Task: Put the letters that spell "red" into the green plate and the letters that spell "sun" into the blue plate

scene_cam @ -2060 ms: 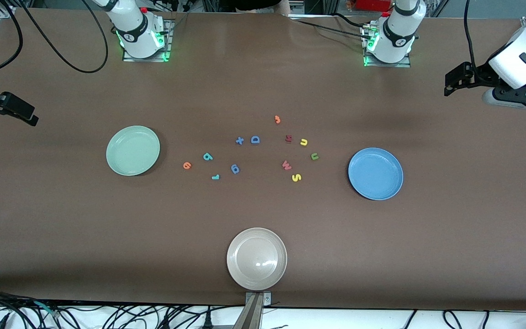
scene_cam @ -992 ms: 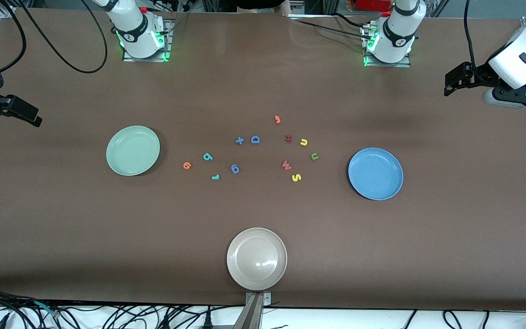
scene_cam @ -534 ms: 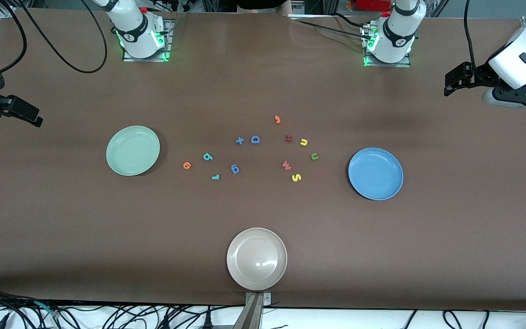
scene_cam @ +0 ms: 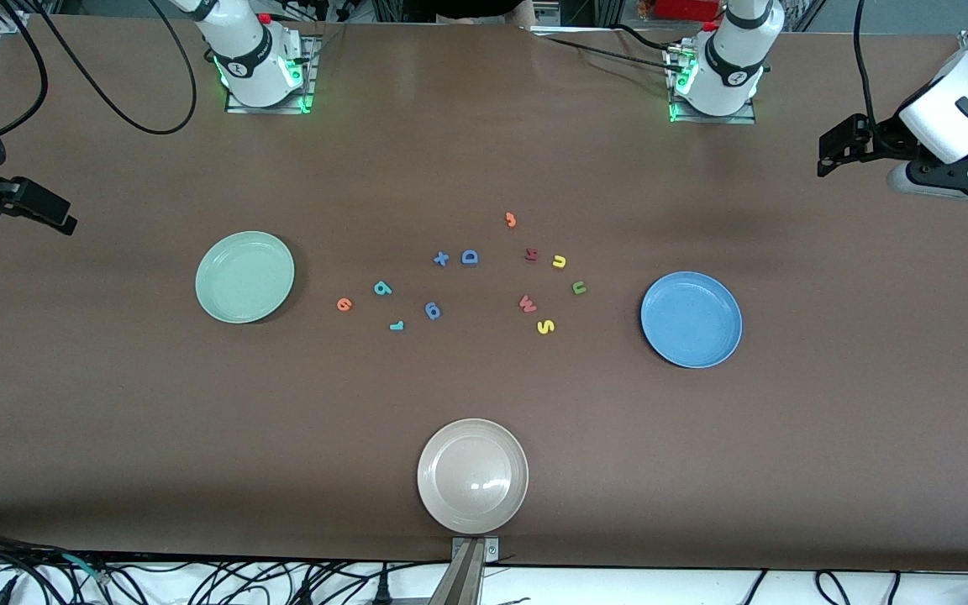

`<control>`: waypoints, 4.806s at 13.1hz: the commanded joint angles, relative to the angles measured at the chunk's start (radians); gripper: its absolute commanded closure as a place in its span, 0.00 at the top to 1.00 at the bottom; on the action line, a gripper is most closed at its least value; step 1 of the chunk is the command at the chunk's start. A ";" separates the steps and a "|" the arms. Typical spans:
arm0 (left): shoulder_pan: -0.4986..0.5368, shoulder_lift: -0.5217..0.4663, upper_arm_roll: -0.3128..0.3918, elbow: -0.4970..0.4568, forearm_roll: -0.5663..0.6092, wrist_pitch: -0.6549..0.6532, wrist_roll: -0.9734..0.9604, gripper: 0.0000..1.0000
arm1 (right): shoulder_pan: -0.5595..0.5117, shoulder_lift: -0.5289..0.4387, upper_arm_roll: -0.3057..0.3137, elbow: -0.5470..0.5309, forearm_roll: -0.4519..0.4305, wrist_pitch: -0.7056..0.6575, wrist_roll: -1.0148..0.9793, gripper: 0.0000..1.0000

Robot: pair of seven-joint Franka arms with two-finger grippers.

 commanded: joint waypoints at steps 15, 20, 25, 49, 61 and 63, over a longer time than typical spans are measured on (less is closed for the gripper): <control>0.012 0.007 0.000 0.019 -0.013 -0.018 0.026 1.00 | 0.006 -0.016 0.005 -0.082 -0.010 0.043 0.010 1.00; 0.012 0.007 0.000 0.019 -0.013 -0.018 0.025 1.00 | 0.006 -0.022 0.005 -0.082 -0.011 0.046 0.010 1.00; 0.012 0.007 0.000 0.019 -0.013 -0.018 0.025 1.00 | 0.006 -0.021 0.003 -0.083 -0.008 0.045 0.010 1.00; 0.010 0.007 -0.002 0.019 -0.013 -0.018 0.025 1.00 | 0.022 -0.013 0.032 -0.094 -0.002 0.048 0.055 1.00; -0.001 0.054 -0.002 0.022 -0.017 -0.002 0.011 1.00 | 0.239 0.060 0.040 -0.094 0.004 0.138 0.451 1.00; -0.010 0.115 -0.014 0.049 -0.013 0.002 0.019 1.00 | 0.287 0.103 0.040 -0.092 0.006 0.163 0.538 0.99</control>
